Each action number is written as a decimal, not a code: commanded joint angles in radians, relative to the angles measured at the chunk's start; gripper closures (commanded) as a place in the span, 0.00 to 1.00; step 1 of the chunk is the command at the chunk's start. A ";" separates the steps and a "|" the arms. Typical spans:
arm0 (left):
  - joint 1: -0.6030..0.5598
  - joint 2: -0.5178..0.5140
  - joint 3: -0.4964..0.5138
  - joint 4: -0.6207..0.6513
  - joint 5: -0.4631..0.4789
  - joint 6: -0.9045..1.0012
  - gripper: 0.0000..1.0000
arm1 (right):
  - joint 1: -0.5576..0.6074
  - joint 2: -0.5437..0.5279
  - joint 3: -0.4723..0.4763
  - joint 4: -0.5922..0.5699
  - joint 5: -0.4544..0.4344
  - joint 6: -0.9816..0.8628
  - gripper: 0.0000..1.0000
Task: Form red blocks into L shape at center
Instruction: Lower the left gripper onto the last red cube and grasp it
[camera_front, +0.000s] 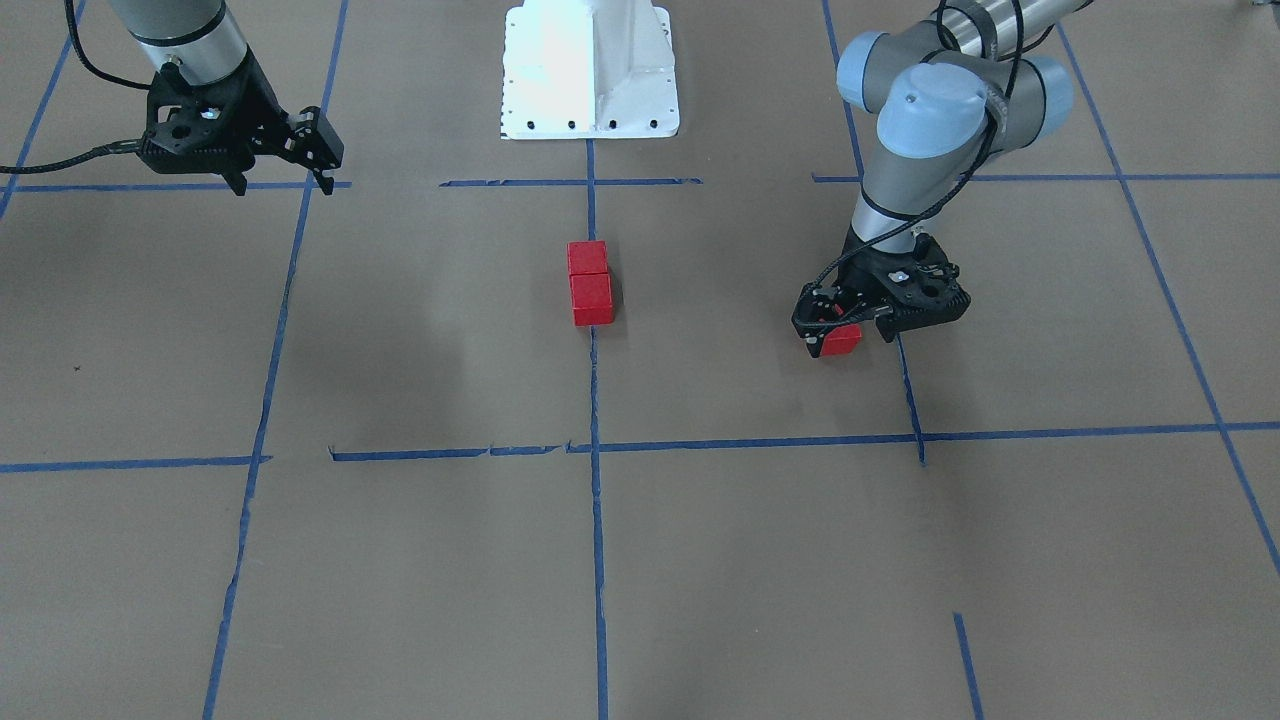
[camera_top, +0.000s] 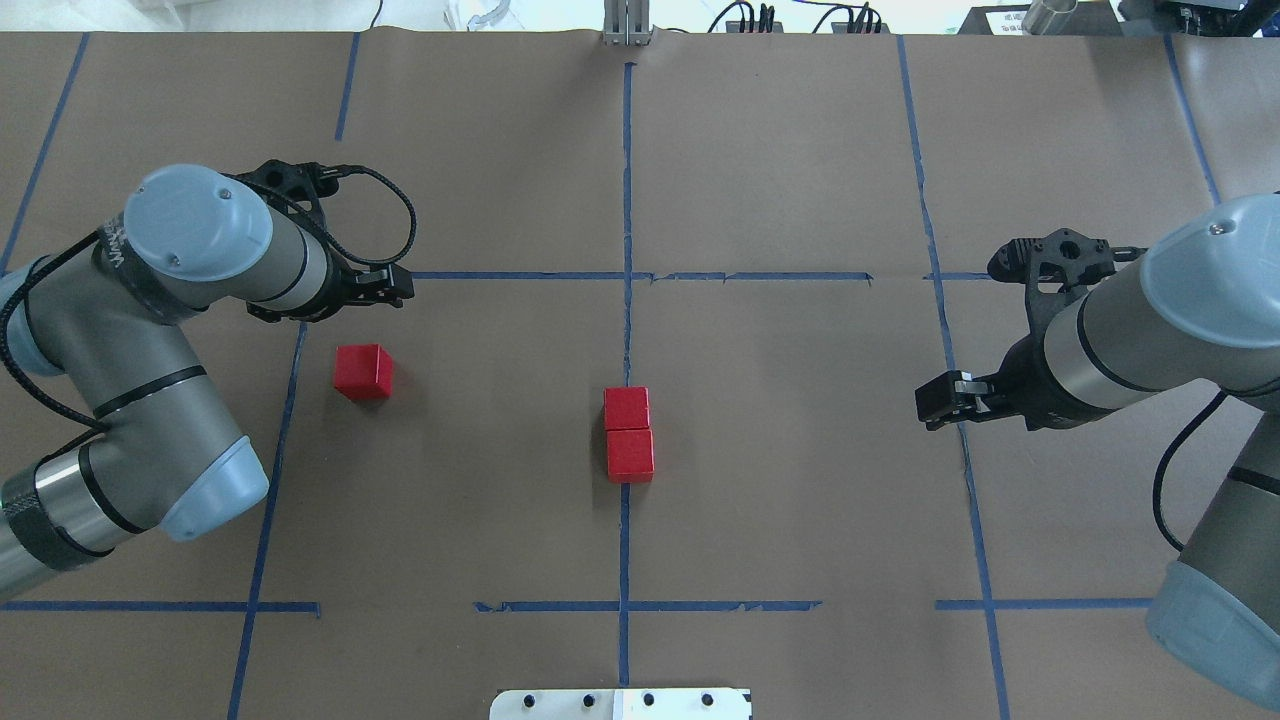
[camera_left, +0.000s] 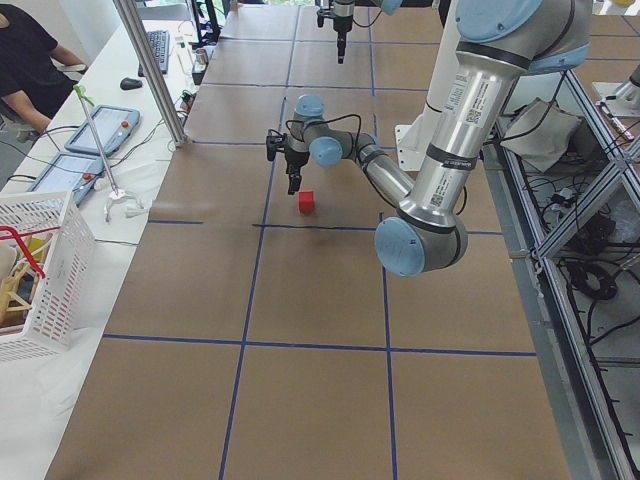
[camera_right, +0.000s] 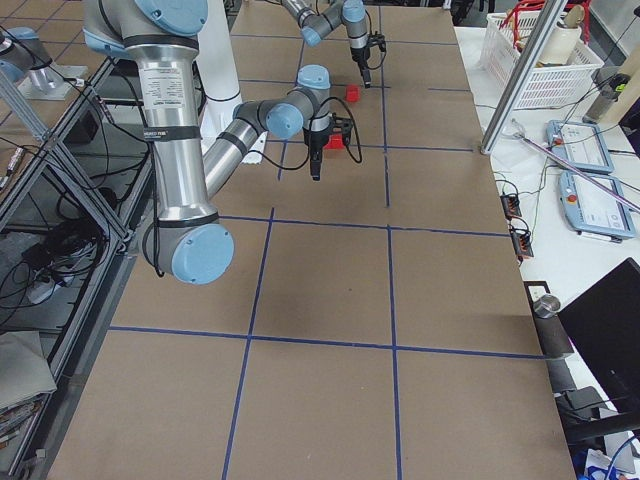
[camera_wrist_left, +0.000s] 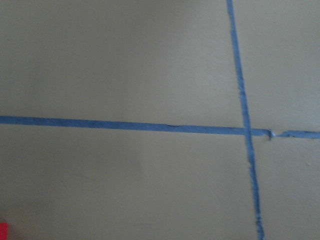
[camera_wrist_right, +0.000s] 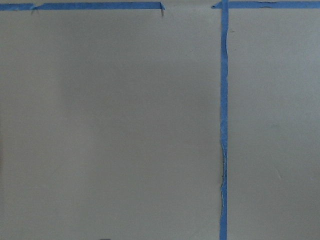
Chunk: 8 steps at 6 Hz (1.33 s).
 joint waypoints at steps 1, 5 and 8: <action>0.010 0.000 0.030 -0.004 -0.003 0.008 0.00 | -0.003 0.000 -0.007 0.000 -0.001 0.000 0.00; 0.038 0.041 0.030 -0.039 -0.003 0.048 0.02 | -0.006 0.002 -0.006 0.002 -0.001 0.000 0.00; 0.059 0.032 0.029 -0.040 -0.004 0.096 0.09 | -0.011 0.006 -0.006 0.002 -0.001 0.000 0.00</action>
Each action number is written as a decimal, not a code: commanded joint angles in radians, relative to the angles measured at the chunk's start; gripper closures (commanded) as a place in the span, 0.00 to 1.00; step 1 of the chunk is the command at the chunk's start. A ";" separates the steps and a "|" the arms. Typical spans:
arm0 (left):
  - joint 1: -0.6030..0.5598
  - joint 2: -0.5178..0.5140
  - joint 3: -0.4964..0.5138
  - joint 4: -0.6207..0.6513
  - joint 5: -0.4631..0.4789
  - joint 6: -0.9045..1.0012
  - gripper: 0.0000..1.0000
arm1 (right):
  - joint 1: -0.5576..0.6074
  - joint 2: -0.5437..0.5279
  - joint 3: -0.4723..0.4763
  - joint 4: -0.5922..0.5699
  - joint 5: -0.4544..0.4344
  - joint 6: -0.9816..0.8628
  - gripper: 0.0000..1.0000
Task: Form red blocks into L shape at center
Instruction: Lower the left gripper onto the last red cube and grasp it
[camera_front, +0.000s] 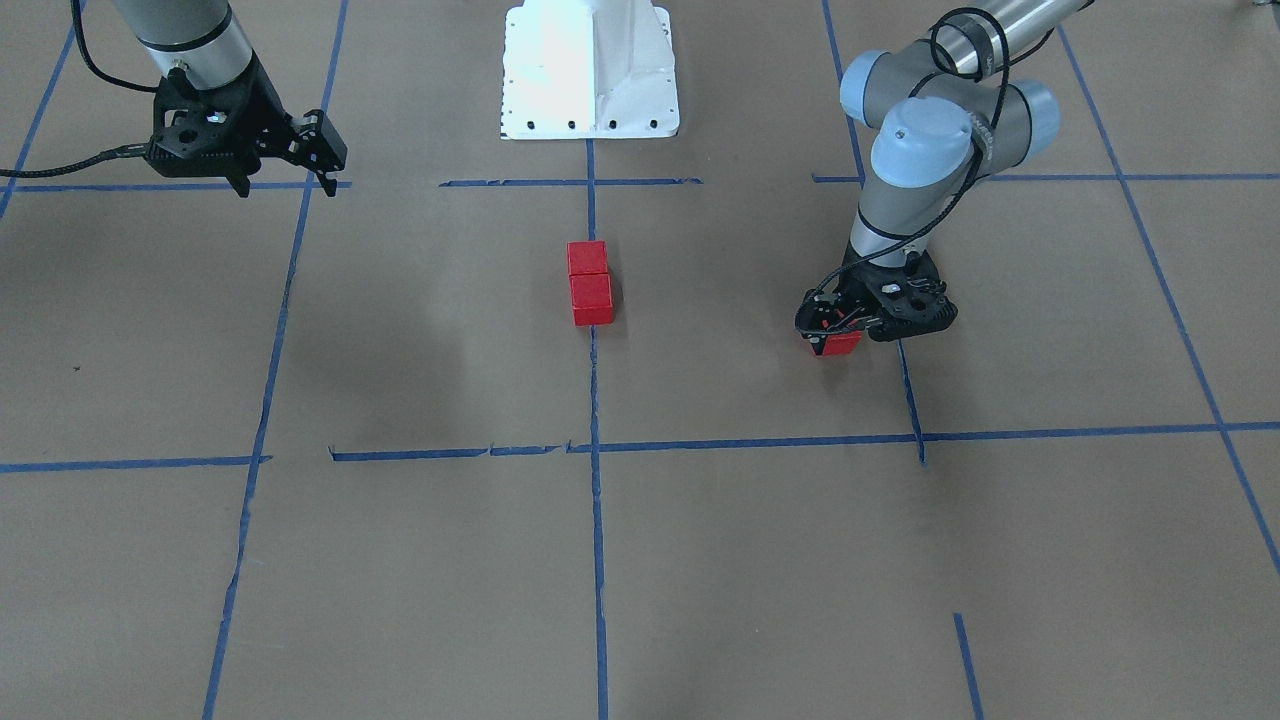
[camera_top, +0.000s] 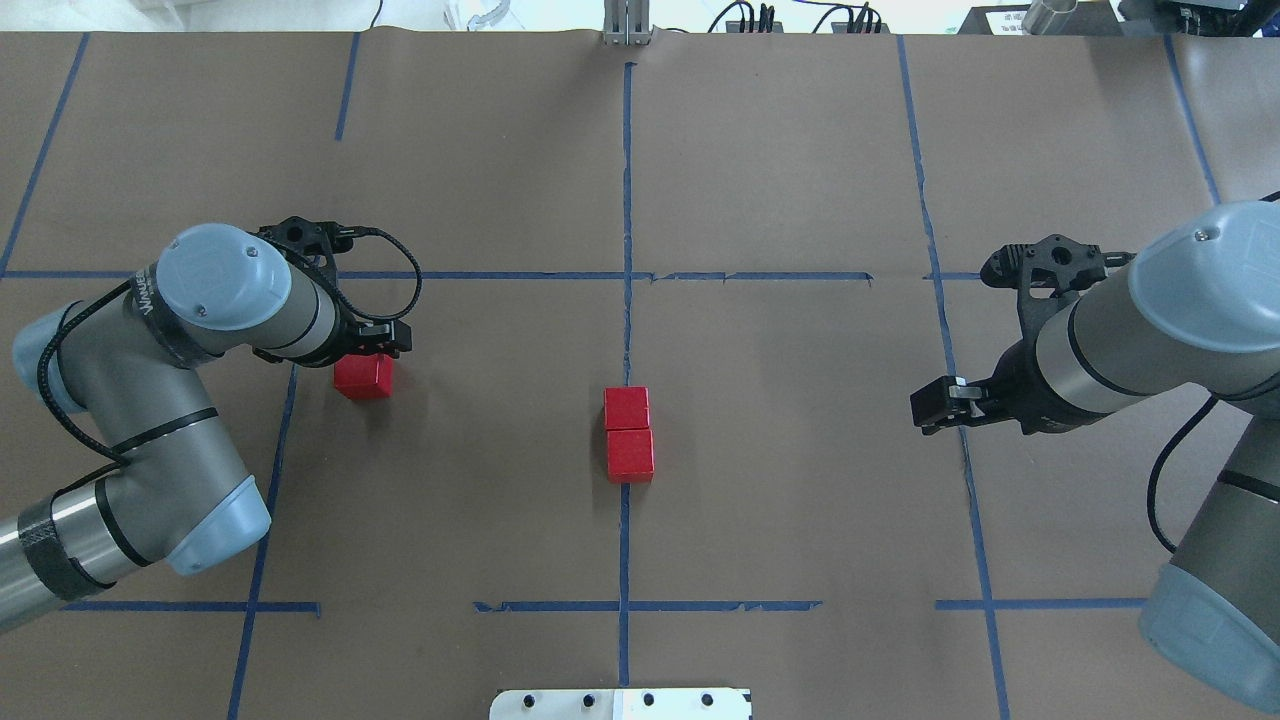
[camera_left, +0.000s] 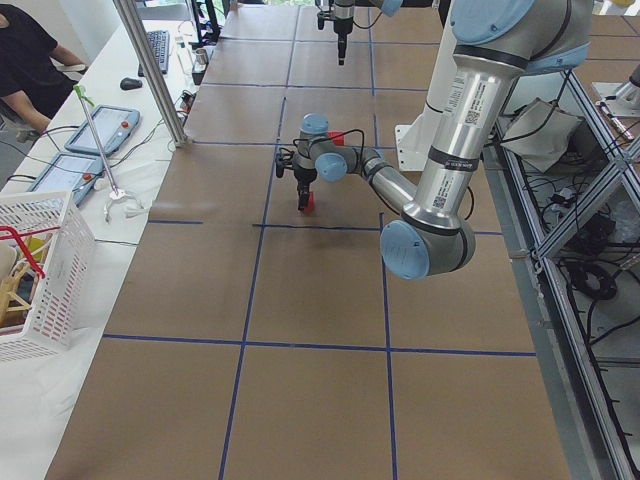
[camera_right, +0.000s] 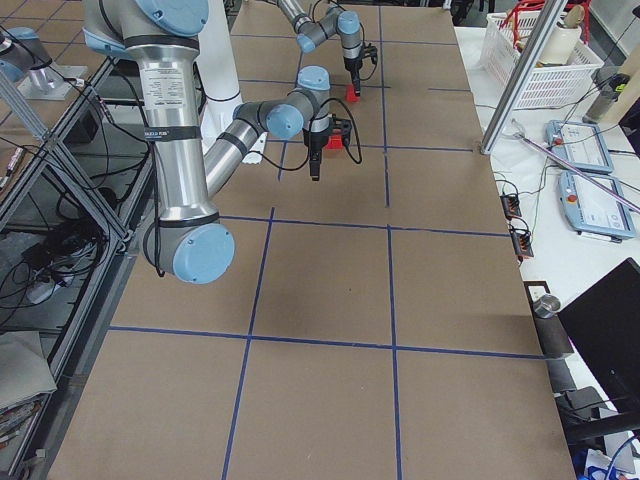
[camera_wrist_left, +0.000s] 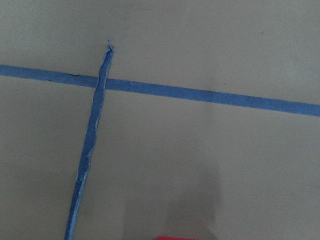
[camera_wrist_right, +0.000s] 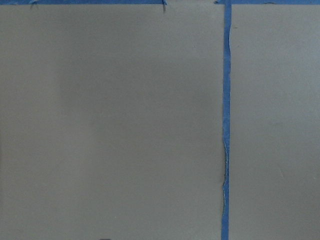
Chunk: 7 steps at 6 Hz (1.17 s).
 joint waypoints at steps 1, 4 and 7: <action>0.003 -0.001 0.001 -0.001 -0.009 0.007 0.22 | -0.002 0.001 0.000 0.000 0.000 0.000 0.00; 0.004 0.002 -0.001 -0.001 -0.020 0.007 0.27 | -0.005 0.004 0.000 0.000 0.000 0.000 0.00; 0.007 -0.001 -0.016 0.000 -0.023 0.004 0.85 | -0.005 0.005 0.002 0.000 0.000 0.000 0.00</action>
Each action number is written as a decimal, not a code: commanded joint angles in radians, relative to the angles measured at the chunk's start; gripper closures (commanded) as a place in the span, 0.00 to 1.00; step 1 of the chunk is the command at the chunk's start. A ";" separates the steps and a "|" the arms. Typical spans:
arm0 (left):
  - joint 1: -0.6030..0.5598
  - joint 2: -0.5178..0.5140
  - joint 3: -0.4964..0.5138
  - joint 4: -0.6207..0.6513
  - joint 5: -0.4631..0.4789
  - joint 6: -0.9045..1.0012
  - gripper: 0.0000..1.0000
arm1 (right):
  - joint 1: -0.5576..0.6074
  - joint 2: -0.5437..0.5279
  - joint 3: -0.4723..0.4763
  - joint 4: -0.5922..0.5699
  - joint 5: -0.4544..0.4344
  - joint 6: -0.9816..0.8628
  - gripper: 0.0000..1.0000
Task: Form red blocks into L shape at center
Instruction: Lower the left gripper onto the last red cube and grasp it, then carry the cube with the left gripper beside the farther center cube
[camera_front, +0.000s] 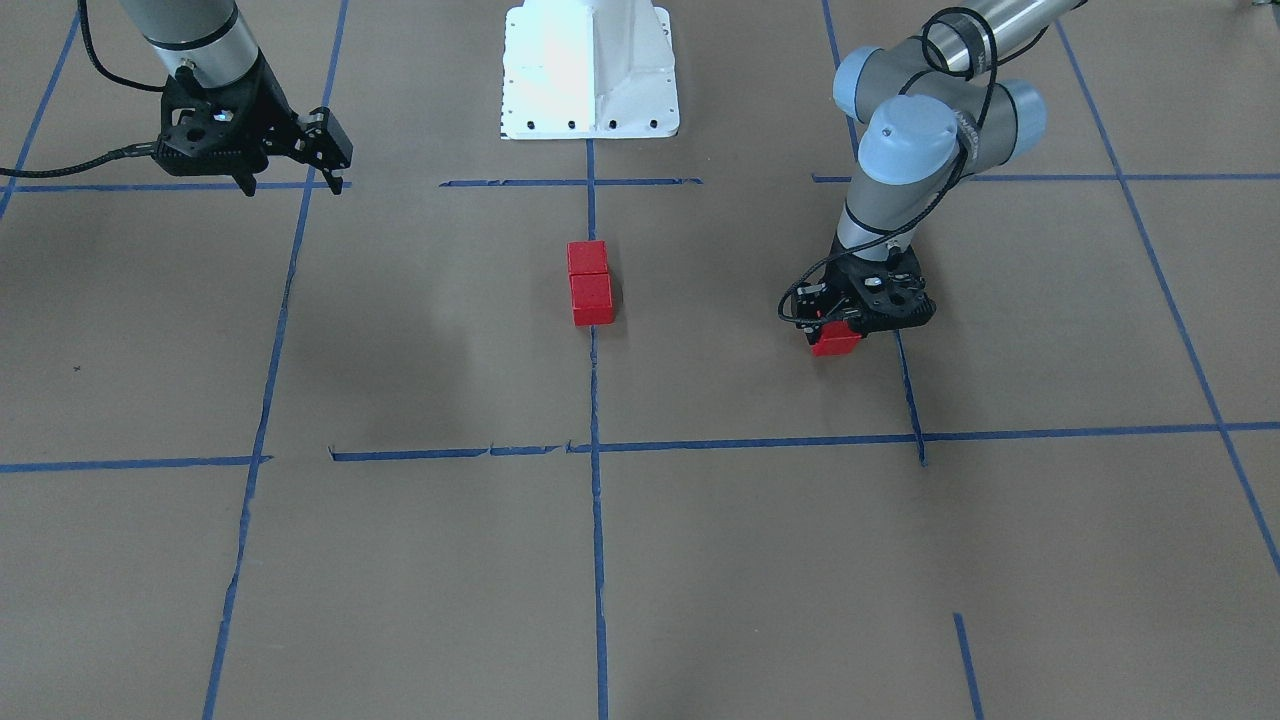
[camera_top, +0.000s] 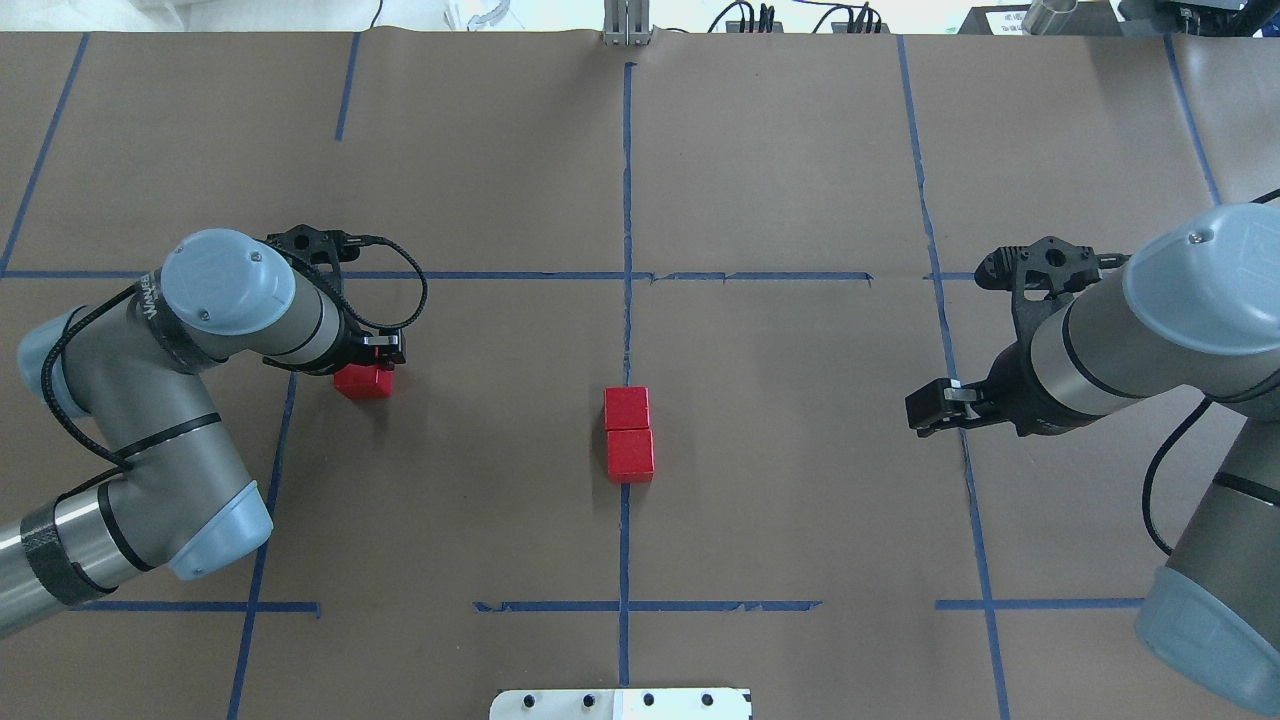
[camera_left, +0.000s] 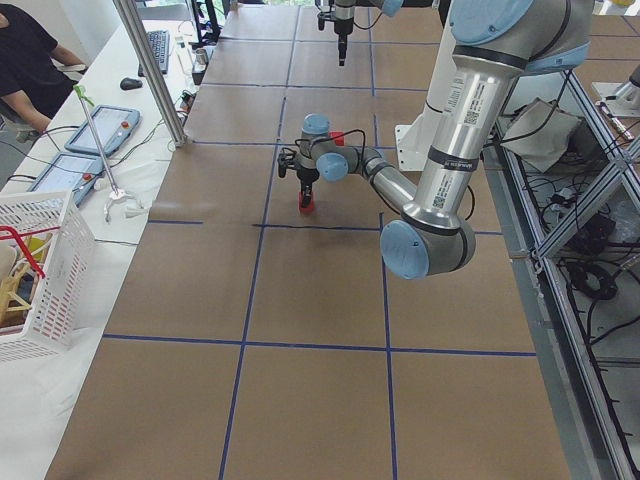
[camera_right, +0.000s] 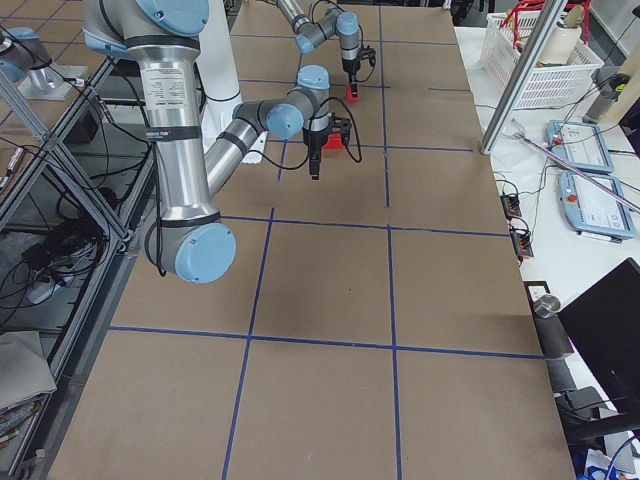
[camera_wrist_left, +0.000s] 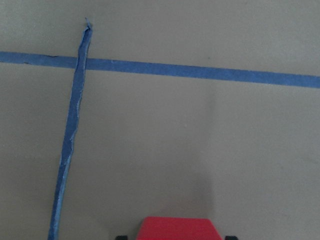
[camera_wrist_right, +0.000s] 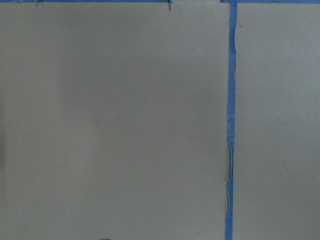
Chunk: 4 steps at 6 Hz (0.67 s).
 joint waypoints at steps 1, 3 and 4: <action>0.000 -0.013 -0.026 0.009 -0.022 -0.019 0.99 | 0.000 0.002 0.003 0.000 0.002 0.000 0.00; 0.102 -0.117 -0.072 0.146 0.073 -0.322 0.99 | 0.002 0.002 0.007 0.000 0.002 0.000 0.00; 0.200 -0.205 -0.078 0.332 0.191 -0.455 0.99 | 0.002 0.002 0.009 0.000 0.002 0.000 0.00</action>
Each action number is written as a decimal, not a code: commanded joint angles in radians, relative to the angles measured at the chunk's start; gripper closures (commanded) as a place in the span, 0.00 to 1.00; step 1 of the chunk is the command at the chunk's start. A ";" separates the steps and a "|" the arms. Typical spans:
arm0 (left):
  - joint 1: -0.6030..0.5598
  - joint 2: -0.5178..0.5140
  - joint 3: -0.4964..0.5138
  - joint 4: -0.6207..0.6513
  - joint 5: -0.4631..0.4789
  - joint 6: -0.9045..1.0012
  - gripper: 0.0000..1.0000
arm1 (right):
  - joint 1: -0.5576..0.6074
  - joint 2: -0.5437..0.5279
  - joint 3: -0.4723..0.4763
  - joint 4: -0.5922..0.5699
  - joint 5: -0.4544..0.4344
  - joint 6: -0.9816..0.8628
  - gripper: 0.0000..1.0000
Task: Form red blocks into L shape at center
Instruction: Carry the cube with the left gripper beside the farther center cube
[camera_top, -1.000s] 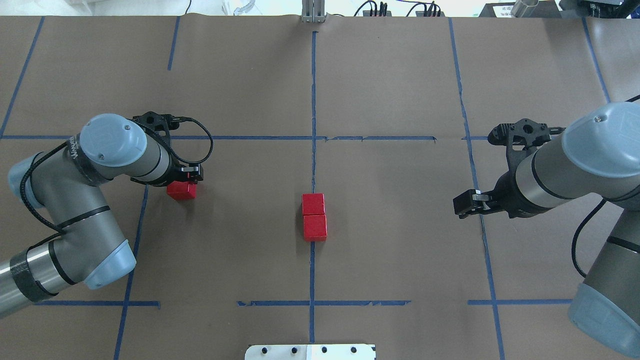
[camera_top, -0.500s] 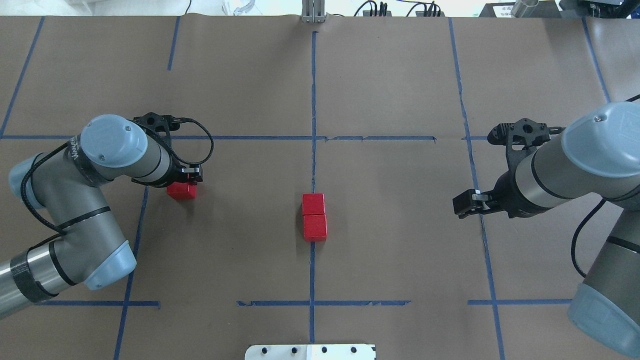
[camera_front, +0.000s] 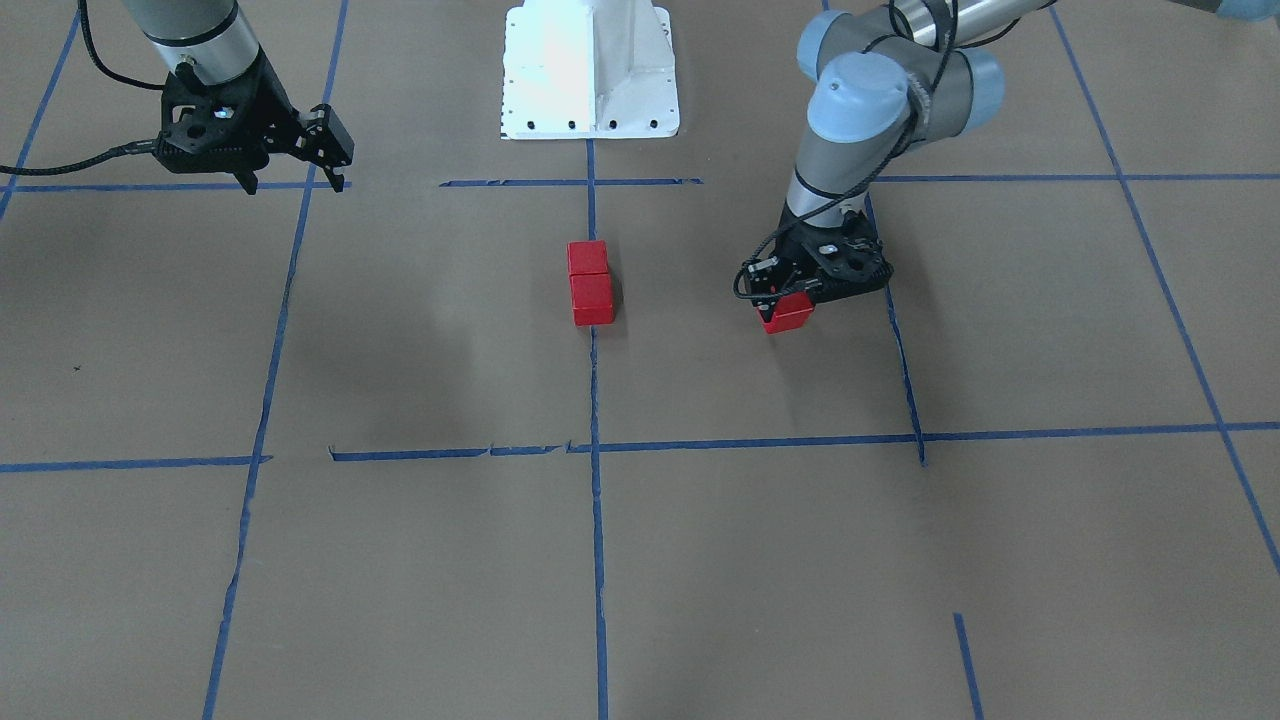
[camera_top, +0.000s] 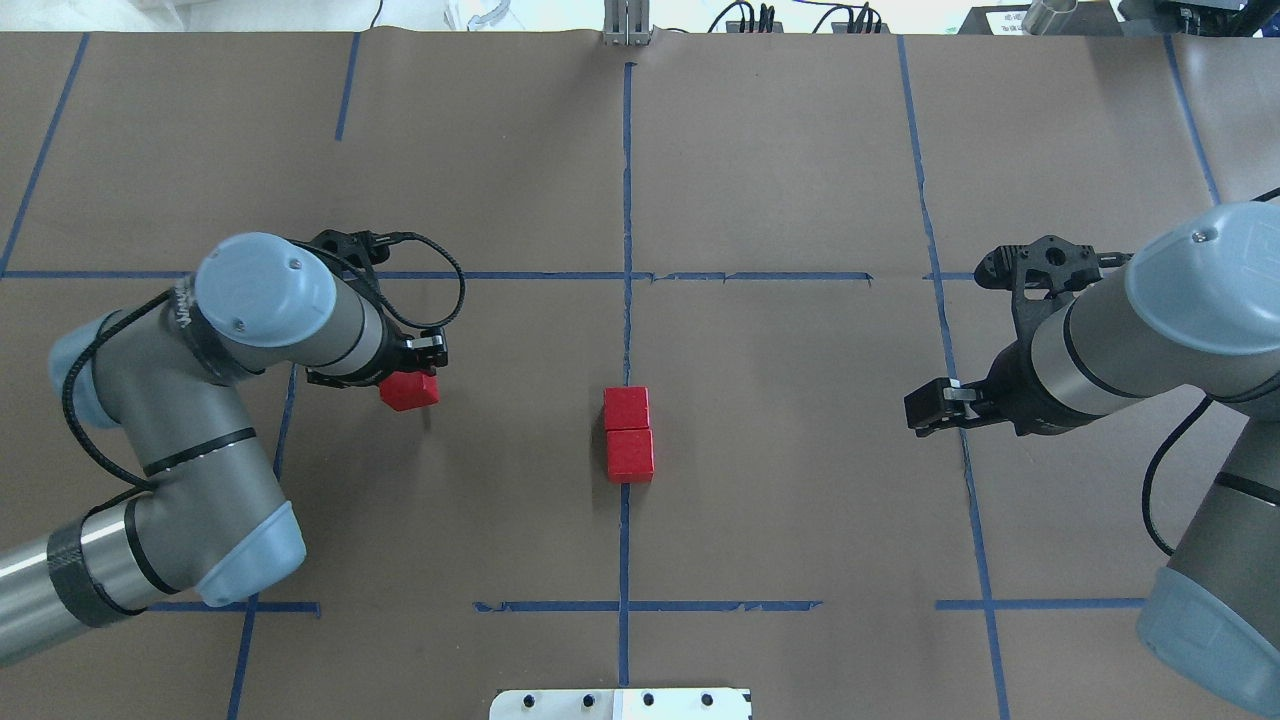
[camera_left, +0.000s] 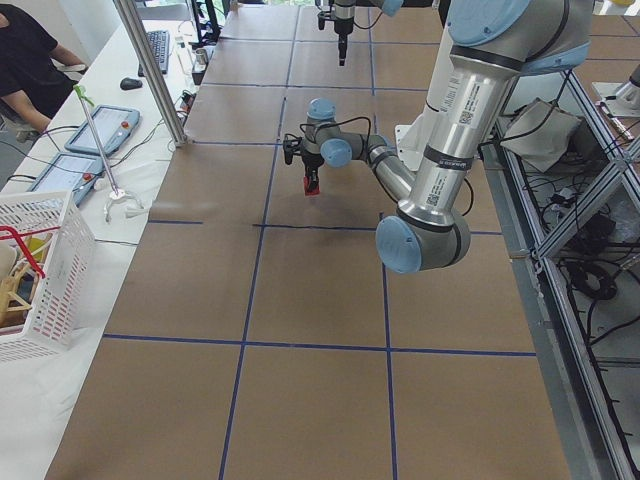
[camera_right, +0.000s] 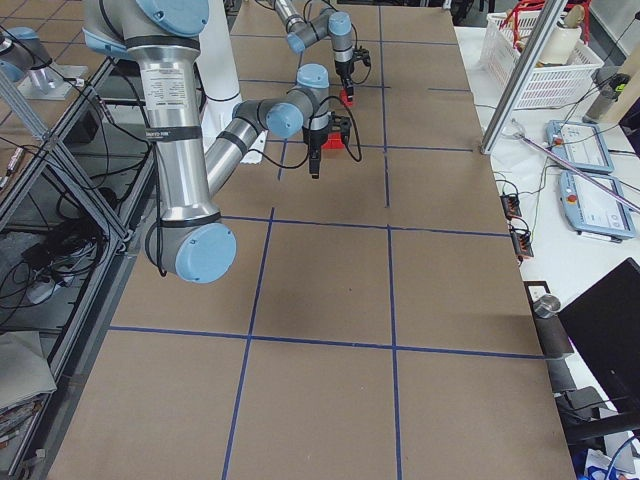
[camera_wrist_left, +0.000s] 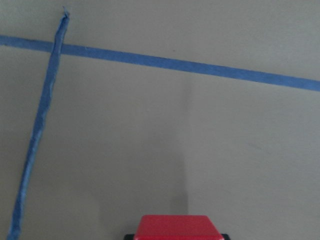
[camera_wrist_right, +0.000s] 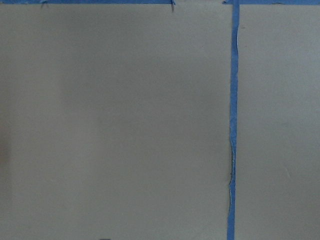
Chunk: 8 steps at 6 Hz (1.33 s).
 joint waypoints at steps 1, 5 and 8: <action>0.107 -0.116 -0.042 0.222 0.110 -0.306 0.99 | 0.000 0.000 0.004 0.000 0.000 0.000 0.00; 0.169 -0.182 -0.009 0.241 0.134 -0.965 0.98 | -0.001 0.002 0.001 0.000 0.002 0.002 0.00; 0.149 -0.264 0.098 0.242 0.134 -1.134 0.98 | -0.003 0.002 0.002 0.000 0.000 0.002 0.00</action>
